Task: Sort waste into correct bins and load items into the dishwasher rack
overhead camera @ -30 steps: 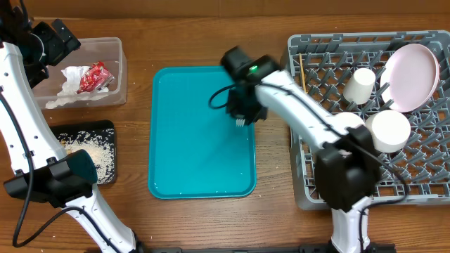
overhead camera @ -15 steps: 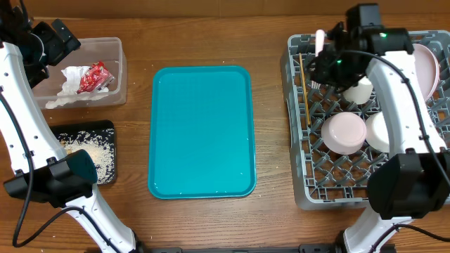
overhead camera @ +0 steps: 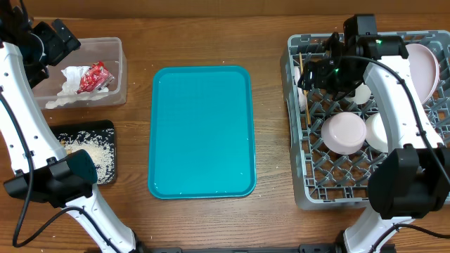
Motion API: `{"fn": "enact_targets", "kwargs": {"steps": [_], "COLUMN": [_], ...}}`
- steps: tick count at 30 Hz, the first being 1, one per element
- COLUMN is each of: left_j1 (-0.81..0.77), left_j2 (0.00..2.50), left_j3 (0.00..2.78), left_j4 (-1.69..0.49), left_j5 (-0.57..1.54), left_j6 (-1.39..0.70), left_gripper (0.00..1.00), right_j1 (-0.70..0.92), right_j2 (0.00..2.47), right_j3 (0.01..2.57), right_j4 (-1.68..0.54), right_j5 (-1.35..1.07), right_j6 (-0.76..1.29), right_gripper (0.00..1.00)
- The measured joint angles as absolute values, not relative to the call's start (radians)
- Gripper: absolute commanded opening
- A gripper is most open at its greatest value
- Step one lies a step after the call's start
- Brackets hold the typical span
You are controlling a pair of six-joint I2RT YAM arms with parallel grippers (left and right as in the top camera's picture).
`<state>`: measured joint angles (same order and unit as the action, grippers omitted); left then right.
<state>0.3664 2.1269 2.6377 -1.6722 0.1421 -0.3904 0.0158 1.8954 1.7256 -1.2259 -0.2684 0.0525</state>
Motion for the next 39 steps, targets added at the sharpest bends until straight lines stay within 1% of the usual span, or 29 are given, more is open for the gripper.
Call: {"fn": "enact_targets", "kwargs": {"steps": [5, 8, 13, 16, 18, 19, 20, 23, 25, 27, 33, 35, 39], "left_j1": [0.366, 0.366, 0.366, 0.366, 0.366, 0.366, 0.366, 0.366, 0.366, 0.366, 0.366, 0.366, 0.366], "left_j2": [2.127, 2.127, 2.127, 2.127, 2.127, 2.127, 2.127, 2.127, 2.127, 2.127, 2.127, 2.127, 2.127], "left_j3": [2.638, 2.638, 2.638, 2.638, 2.638, 2.638, 2.638, 2.638, 2.638, 2.638, 2.638, 2.638, 2.638], "left_j4": [-1.672, -1.672, -1.672, -1.672, -1.671, -1.673, -1.673, -1.672, -1.672, -1.672, -1.672, -1.673, -1.672], "left_j5": [0.142, 0.142, 0.142, 0.142, 0.142, 0.142, 0.142, 0.142, 0.142, 0.142, 0.142, 0.142, 0.142], "left_j6": [-0.39, -0.39, -0.39, -0.39, -0.39, -0.39, -0.39, -0.39, -0.39, -0.39, -0.39, -0.39, -0.39], "left_gripper": [1.0, 1.0, 1.0, 1.0, 1.0, 1.0, 1.0, 1.0, 1.0, 1.0, 1.0, 1.0, 1.0], "right_j1": [0.015, 0.015, 0.016, 0.016, 0.015, 0.016, 0.016, 0.015, 0.015, 0.015, 0.016, 0.02, 0.056], "right_j2": [1.895, 1.85, 1.596, 1.447, 1.333, 1.261, 1.168, 1.003, 0.895, 0.847, 0.861, 0.862, 0.867], "right_j3": [1.745, 1.754, 1.76, 1.73, 1.629, 1.541, 1.421, 1.193, 1.037, 0.95, 0.899, 0.894, 0.894], "right_j4": [-1.317, -1.353, -1.522, -1.569, -1.542, -1.501, -1.43, -1.34, -1.338, -1.337, -1.335, -1.23, -1.096], "right_j5": [-0.335, -0.352, -0.291, -0.257, -0.248, -0.244, -0.241, -0.235, -0.234, -0.233, -0.232, -0.231, -0.232], "right_j6": [0.083, 0.105, 0.126, 0.133, 0.162, 0.183, 0.216, 0.258, 0.332, 0.411, 0.486, 0.485, 0.458], "right_gripper": [0.85, 0.85, 0.85, 0.85, 0.84, 1.0, 1.0, 1.0, 1.0, 1.0, 1.0, 1.0, 1.0]}}
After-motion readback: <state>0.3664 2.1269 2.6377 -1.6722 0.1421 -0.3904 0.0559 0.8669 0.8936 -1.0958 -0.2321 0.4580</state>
